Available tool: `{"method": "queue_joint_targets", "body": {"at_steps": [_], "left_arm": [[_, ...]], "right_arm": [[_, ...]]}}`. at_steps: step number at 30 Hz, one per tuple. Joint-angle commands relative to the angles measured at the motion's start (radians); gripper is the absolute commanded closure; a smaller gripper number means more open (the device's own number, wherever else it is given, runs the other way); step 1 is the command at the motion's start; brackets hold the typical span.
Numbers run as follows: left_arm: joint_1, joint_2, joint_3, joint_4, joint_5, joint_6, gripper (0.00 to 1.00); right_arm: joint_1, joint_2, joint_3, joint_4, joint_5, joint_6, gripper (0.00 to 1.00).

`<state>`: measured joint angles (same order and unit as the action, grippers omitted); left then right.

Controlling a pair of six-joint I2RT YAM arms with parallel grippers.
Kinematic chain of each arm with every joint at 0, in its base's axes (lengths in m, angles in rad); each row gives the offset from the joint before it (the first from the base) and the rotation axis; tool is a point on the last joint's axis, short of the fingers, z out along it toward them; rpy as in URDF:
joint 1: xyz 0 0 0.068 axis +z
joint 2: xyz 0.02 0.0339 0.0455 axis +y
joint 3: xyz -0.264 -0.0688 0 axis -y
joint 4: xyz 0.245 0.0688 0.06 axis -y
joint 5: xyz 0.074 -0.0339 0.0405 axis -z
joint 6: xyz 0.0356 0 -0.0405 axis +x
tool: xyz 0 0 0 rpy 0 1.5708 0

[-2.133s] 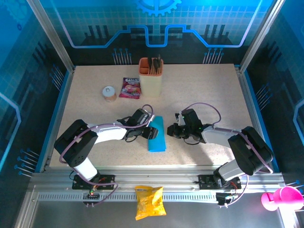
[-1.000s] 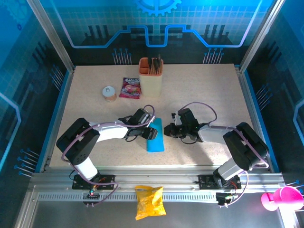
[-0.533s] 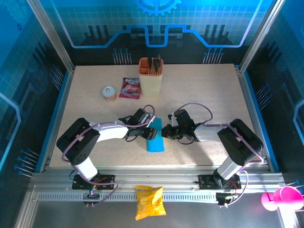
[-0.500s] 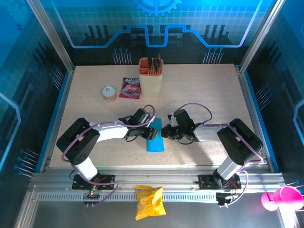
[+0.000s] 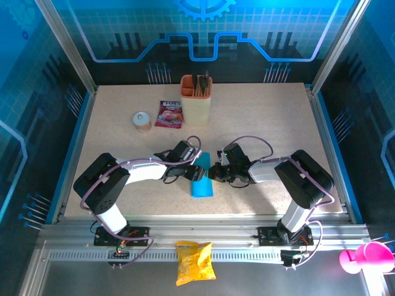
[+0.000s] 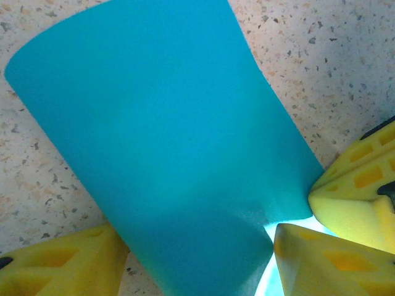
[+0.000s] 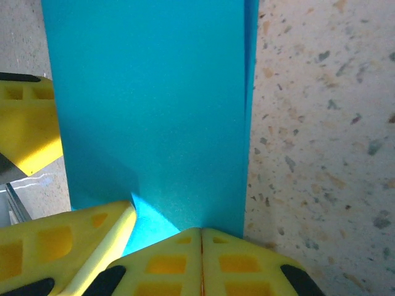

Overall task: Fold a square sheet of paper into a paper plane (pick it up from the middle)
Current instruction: Hold the square sheet of paper at the center of the table.

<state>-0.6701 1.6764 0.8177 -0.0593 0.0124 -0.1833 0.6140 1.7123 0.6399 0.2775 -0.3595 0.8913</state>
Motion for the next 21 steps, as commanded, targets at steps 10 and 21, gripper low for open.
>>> {"method": "queue_joint_targets", "body": {"at_steps": [10, 21], "left_arm": [[0.047, -0.246, -0.048, 0.012, 0.013, -0.247, 0.18], [0.027, -0.211, -0.119, 0.139, 0.215, -0.318, 0.77]], "right_arm": [[0.026, 0.102, -0.054, 0.043, 0.07, 0.066, 0.92], [0.051, 0.098, -0.042, -0.003, 0.124, 0.058, 0.92]]}}
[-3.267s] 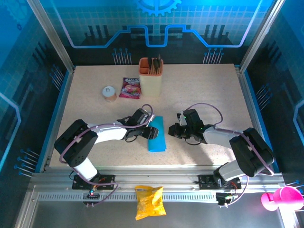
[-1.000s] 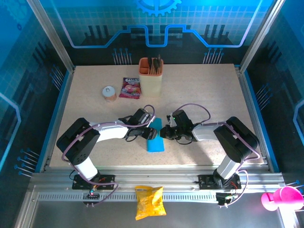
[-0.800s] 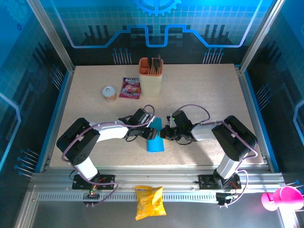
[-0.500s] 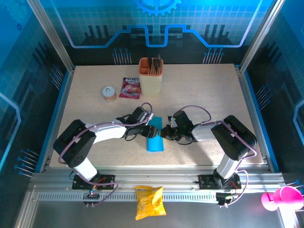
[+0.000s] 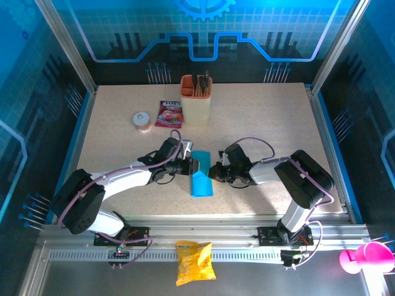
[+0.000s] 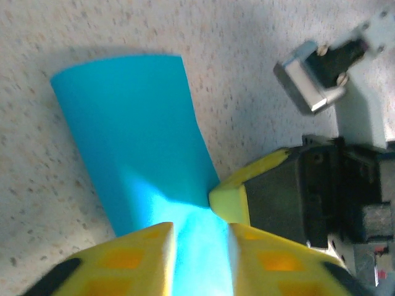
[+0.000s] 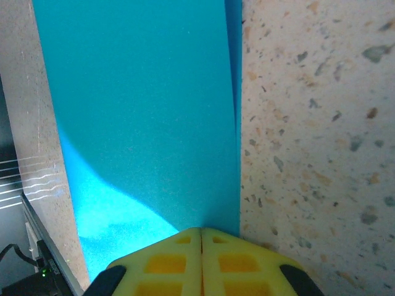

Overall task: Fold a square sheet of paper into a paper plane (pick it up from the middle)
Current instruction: Hold the square sheet of paper at the center of the table, then first fold in half a square sheet of paper at the center of the table.

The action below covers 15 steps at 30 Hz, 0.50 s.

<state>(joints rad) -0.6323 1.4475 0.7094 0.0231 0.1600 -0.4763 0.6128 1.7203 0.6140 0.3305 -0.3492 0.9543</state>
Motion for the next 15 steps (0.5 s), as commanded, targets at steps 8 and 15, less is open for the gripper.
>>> {"method": "queue_joint_targets", "body": {"at_steps": [8, 15], "left_arm": [[-0.024, 0.075, -0.011, 0.087, 0.059, -0.019, 0.86], [-0.024, 0.111, -0.055, 0.123, 0.016, -0.016, 0.87]], "right_arm": [[0.062, 0.094, -0.011, -0.09, 0.136, -0.005, 0.92], [0.065, 0.098, -0.013, -0.096, 0.146, -0.007, 0.92]]}}
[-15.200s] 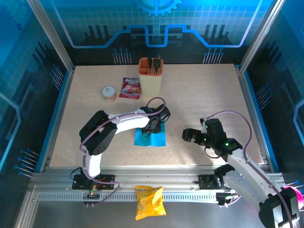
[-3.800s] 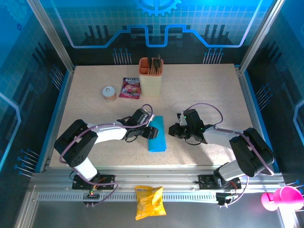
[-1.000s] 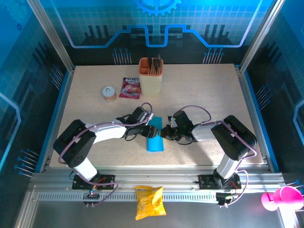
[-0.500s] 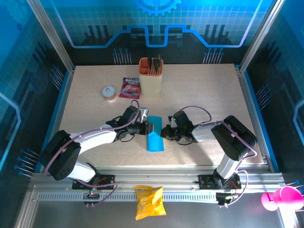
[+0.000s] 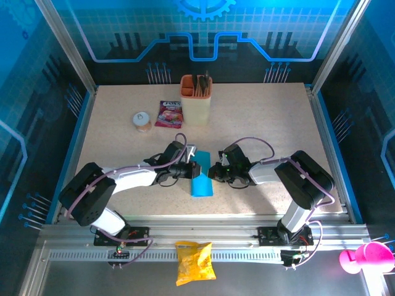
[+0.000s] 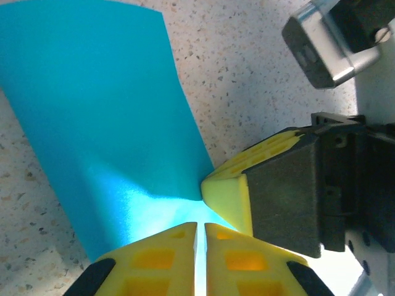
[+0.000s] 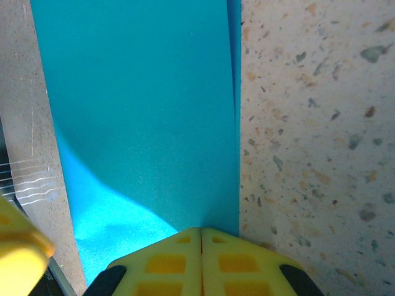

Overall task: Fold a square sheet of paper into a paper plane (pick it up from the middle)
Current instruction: First fold in half a square sheet of paper at the center of the table.

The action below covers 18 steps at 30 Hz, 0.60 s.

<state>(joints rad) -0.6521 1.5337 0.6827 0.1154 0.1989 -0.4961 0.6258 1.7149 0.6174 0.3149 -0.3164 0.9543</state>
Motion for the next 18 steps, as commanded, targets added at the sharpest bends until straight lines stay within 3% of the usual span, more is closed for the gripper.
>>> {"method": "queue_joint_targets", "body": {"at_steps": [1, 6, 10, 18], "left_arm": [[-0.004, 0.033, -0.035, 0.035, -0.031, 0.004, 0.88], [-0.003, 0.075, -0.072, 0.087, -0.063, -0.005, 0.88], [-0.004, 0.095, -0.086, 0.111, -0.067, -0.017, 0.88], [0.003, -0.036, -0.065, 0.036, -0.096, -0.003, 0.85]], "right_arm": [[0.052, 0.103, -0.016, -0.083, 0.116, -0.007, 0.93], [0.059, 0.105, -0.006, -0.101, 0.122, -0.025, 1.0], [0.063, 0.114, -0.004, -0.104, 0.121, -0.031, 1.0], [0.064, 0.112, -0.011, -0.107, 0.128, -0.033, 1.0]]}}
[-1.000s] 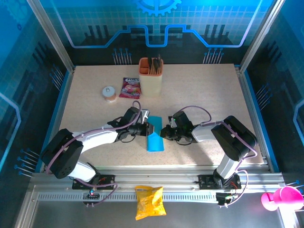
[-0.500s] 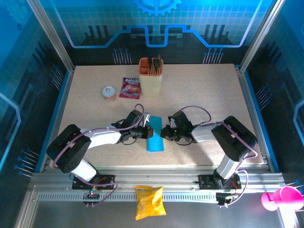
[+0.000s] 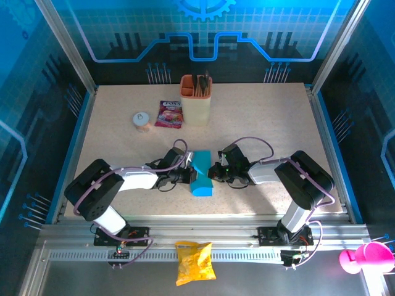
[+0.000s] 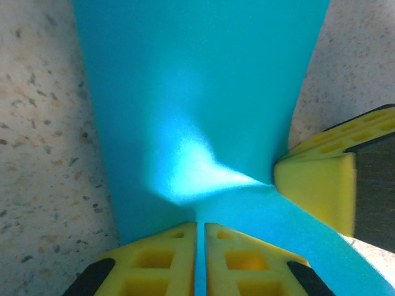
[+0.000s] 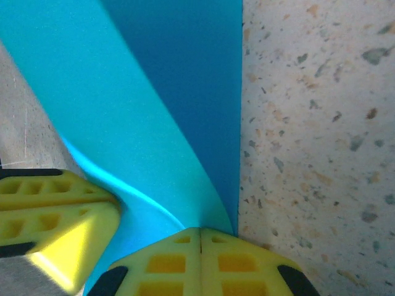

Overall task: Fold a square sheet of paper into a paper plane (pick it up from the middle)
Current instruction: First fold in half a square sheet of paper at the center of the table.

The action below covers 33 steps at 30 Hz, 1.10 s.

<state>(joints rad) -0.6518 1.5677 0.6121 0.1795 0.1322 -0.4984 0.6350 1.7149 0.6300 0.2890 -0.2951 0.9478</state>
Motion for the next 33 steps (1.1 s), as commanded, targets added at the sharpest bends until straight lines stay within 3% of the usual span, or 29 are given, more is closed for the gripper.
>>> {"method": "queue_joint_targets", "body": {"at_steps": [1, 4, 14, 25, 33], "left_arm": [[0.007, -0.085, 0.013, -0.036, -0.029, 0.001, 0.83], [0.027, -0.1, 0.039, -0.051, -0.014, 0.013, 0.81], [0.057, 0.02, 0.104, -0.017, 0.012, 0.04, 0.87], [0.081, 0.128, 0.002, 0.109, -0.037, -0.013, 0.94], [0.084, 0.036, 0.033, 0.065, -0.033, -0.016, 0.95]], "right_arm": [[0.057, 0.112, -0.023, -0.083, 0.107, -0.029, 1.0], [0.057, 0.112, -0.02, -0.09, 0.11, -0.038, 1.0], [0.061, 0.118, -0.013, -0.102, 0.12, -0.058, 1.0], [0.074, 0.13, -0.01, -0.101, 0.122, -0.065, 1.0], [0.08, 0.129, -0.011, -0.106, 0.13, -0.063, 1.0]]}}
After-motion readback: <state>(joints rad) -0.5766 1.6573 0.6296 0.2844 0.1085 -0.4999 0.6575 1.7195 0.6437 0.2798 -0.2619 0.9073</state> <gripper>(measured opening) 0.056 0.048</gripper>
